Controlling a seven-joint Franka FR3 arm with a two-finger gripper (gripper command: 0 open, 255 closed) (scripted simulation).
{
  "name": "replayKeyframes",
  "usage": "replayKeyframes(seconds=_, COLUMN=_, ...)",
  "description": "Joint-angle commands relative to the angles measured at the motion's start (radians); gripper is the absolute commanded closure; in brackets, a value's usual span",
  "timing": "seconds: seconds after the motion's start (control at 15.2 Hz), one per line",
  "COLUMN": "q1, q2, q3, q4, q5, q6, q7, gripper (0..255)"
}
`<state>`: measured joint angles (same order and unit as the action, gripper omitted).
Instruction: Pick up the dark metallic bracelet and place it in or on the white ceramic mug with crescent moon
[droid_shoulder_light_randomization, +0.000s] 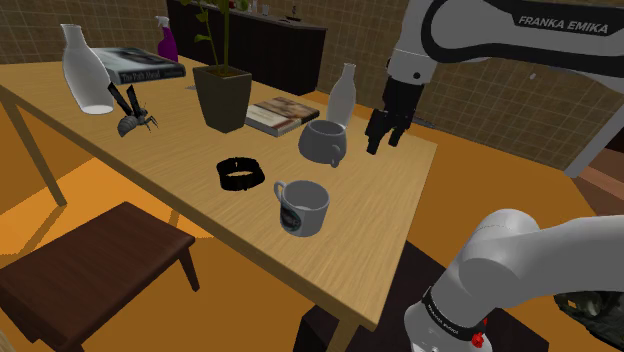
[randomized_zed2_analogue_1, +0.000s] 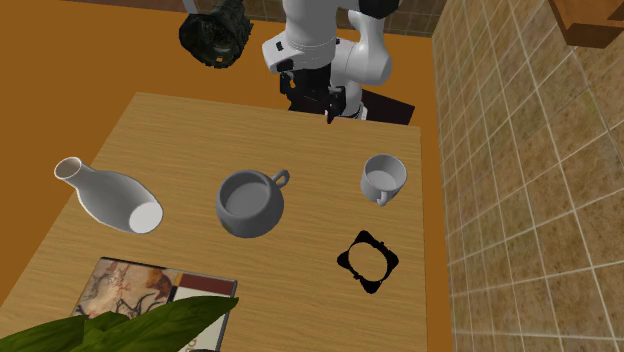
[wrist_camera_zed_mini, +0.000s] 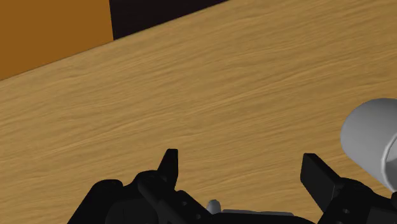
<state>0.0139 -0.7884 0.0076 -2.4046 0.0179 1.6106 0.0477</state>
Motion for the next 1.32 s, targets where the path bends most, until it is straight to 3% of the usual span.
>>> replayKeyframes(seconds=0.0, q1=0.000, q2=0.000, q3=0.000, q4=0.000, q5=0.000, q6=0.000, q7=0.000, gripper=0)
replayKeyframes(seconds=0.66, q1=0.022, q2=0.332, q3=0.161, q4=0.163, q5=0.071, q6=0.153, q7=0.235, gripper=0)
replayKeyframes(seconds=1.25, q1=0.035, q2=0.680, q3=0.269, q4=0.425, q5=0.035, q6=0.218, q7=0.451, gripper=0)
